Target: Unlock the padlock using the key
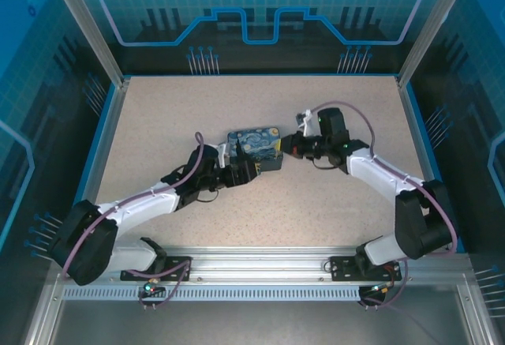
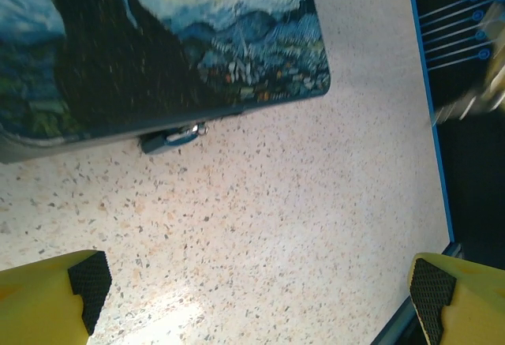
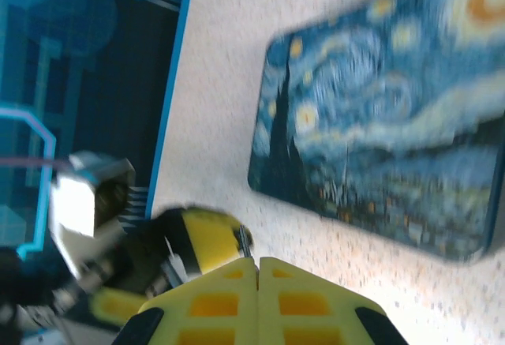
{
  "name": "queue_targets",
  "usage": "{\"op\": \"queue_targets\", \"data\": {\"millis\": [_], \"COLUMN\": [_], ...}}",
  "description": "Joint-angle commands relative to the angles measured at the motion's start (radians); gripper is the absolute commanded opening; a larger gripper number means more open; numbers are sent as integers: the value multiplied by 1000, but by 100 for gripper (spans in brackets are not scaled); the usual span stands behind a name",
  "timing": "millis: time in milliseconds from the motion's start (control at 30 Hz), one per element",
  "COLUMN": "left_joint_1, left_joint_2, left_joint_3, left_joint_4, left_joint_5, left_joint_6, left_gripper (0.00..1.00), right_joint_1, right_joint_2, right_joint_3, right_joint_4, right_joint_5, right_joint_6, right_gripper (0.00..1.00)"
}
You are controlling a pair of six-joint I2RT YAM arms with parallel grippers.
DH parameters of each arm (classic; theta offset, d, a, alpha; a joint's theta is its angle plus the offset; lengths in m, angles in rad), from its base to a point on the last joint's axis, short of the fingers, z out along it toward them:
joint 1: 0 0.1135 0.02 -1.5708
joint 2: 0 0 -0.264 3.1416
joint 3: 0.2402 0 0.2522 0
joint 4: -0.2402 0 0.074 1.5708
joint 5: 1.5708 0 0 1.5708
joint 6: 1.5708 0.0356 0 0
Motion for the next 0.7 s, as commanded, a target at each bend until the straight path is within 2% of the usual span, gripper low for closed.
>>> {"op": "queue_targets", "data": {"millis": [0,100,333,667], "left_joint_1": [-21,-51,-126,-132], "left_joint_2": [46,108,219,349], "left_joint_3": [-37,-24,2,12], "left_joint_4": [181,208,288,414], "left_joint_5": [-26,-34,-140,-279], "left_joint_6": [48,136,293,396], "left_gripper": [99,99,96,85], "right_joint_1": [-20,-18,-13,1], "right_joint_2": [84,164,268,321], "right_joint_3": [81,134,194,228], "right_joint_4": [-83,-71,-38,-38], "right_joint_5": [36,46,42,39], "right_joint_6": [3,29,82,98], "right_gripper": [0,0,0,0]}}
